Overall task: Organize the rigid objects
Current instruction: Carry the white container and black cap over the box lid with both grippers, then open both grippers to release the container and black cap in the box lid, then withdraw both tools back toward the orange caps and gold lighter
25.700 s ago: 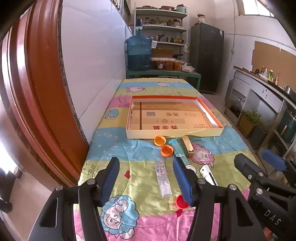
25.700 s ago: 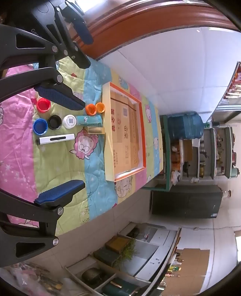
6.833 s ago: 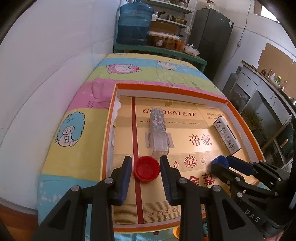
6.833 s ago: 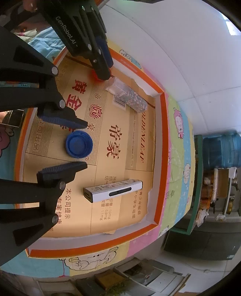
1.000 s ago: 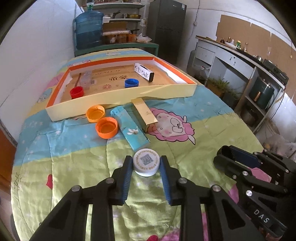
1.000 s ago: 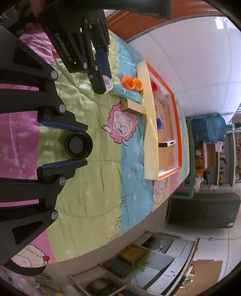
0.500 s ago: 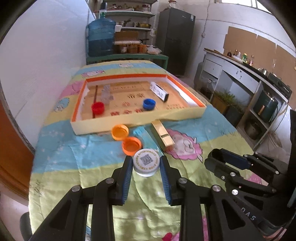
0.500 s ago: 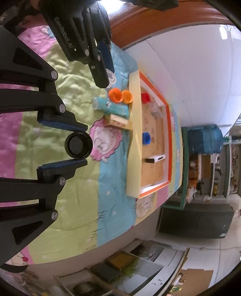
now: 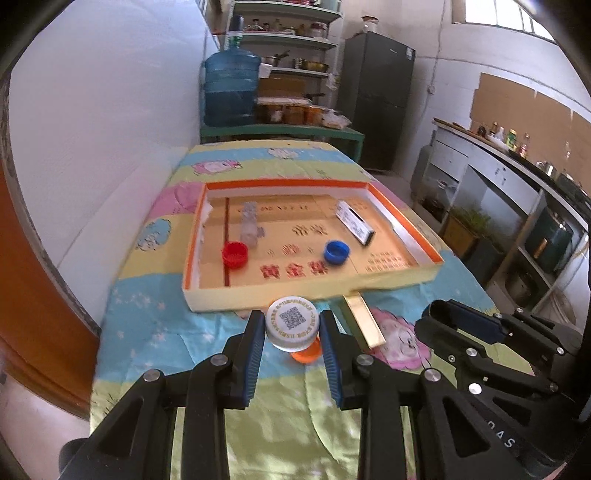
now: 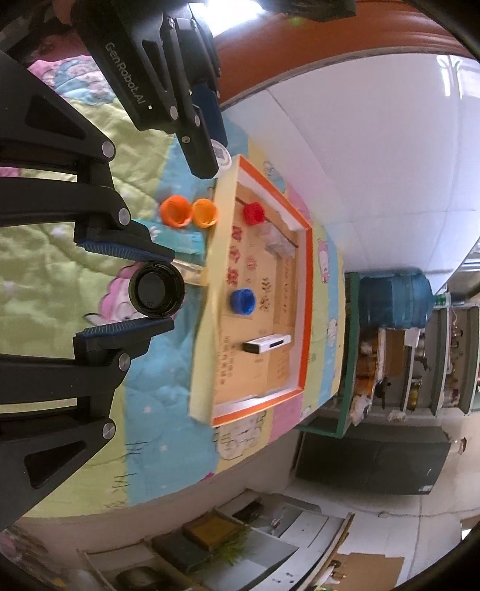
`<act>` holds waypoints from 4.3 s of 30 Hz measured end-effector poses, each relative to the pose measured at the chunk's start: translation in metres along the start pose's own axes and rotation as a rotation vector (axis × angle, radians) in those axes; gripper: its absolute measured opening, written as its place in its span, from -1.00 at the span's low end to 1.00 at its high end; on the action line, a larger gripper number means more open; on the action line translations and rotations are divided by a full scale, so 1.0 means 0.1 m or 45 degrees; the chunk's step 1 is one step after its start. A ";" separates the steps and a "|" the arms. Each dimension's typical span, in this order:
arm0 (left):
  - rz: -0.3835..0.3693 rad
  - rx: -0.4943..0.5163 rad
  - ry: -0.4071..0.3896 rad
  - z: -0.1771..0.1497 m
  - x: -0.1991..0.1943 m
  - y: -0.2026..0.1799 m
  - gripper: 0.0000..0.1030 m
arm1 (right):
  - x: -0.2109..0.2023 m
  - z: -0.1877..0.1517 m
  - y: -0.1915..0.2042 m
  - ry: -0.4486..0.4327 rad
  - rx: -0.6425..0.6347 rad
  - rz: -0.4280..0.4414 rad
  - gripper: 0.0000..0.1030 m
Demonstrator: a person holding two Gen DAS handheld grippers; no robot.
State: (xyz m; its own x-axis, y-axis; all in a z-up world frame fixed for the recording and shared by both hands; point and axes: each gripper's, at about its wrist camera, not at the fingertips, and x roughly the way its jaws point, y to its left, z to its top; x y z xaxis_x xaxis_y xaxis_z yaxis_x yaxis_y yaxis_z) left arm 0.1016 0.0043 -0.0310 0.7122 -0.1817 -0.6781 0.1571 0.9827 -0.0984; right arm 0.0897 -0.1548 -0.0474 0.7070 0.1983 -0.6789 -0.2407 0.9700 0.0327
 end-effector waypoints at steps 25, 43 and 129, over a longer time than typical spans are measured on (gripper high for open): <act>0.001 -0.010 -0.042 0.78 0.40 0.11 -0.40 | 0.39 0.61 -0.19 -0.007 -0.011 0.007 -0.41; -0.025 0.001 0.062 1.37 1.24 -0.03 -0.40 | 1.05 1.21 -0.94 0.068 -0.014 -0.042 -0.41; -0.017 0.009 -0.041 0.71 0.55 0.20 0.32 | 0.42 0.76 -0.51 -0.052 0.078 -0.123 0.34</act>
State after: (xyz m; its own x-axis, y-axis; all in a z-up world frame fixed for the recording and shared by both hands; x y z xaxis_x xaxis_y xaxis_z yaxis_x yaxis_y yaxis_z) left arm 0.1923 0.0112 -0.0180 0.7316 -0.1961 -0.6530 0.1716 0.9799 -0.1021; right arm 0.1824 -0.1850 -0.0217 0.7519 0.1080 -0.6503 -0.1300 0.9914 0.0144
